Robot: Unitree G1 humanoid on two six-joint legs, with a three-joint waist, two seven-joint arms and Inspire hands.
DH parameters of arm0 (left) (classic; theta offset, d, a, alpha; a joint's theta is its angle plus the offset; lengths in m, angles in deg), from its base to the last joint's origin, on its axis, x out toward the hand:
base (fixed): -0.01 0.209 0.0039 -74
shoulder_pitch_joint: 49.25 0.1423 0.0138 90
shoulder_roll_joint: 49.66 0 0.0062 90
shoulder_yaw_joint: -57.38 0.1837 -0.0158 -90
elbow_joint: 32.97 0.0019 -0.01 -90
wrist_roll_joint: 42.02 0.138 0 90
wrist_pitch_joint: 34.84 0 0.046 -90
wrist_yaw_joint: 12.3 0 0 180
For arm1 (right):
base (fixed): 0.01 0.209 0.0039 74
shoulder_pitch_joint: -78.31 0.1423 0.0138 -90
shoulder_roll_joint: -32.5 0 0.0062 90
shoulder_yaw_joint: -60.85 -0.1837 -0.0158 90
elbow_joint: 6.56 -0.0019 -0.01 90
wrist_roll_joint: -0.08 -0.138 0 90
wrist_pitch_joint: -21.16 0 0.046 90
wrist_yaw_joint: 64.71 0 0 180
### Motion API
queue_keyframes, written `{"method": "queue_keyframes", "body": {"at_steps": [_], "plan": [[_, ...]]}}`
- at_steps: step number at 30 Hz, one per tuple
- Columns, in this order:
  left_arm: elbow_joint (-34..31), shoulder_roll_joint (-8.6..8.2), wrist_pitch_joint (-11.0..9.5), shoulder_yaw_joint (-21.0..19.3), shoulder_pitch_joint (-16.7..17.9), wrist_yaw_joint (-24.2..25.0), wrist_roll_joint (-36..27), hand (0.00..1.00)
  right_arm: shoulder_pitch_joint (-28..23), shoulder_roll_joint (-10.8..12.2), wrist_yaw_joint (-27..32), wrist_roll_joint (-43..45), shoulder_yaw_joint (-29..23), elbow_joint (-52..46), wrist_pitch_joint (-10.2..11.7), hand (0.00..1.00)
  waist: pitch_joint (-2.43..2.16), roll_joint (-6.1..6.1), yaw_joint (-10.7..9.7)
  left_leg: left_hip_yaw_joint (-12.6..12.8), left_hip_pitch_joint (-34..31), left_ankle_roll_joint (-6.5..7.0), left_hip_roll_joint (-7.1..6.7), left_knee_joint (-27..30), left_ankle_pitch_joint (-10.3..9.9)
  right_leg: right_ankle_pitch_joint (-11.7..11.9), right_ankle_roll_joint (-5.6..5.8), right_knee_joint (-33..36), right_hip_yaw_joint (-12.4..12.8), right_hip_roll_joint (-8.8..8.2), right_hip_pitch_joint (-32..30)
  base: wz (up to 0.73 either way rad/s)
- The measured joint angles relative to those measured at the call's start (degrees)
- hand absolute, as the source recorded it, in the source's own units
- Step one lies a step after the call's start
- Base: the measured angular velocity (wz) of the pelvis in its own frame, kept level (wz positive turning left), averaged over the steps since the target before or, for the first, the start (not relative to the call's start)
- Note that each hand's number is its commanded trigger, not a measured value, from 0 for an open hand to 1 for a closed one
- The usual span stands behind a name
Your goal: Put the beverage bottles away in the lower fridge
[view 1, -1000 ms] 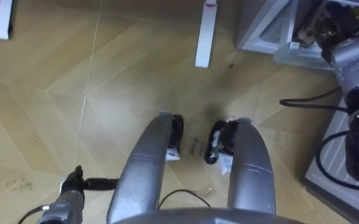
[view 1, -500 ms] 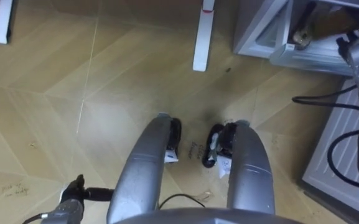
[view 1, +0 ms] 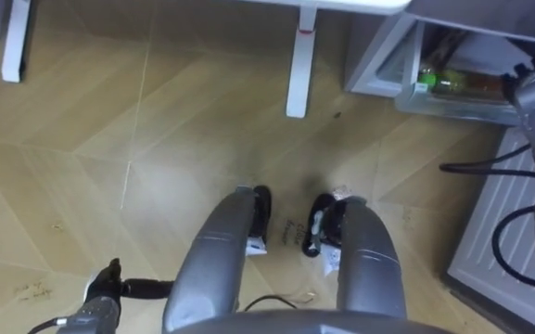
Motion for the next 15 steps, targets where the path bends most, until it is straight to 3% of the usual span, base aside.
{"method": "queue_keyframes", "body": {"at_steps": [15], "plan": [[1.2, -0.01, 0.1, -1.4, 0.0, 0.2, -2.5, 0.00, -5.0, 0.0, -0.4, 0.5, -1.1, 0.1, 0.0, 0.00, -0.23, 0.64, 0.3, 1.0, 6.3, 1.09, 0.00, -3.4, -0.2, 0.1, 1.45, -3.5, 0.2, -0.06, 6.2, -0.01]]}}
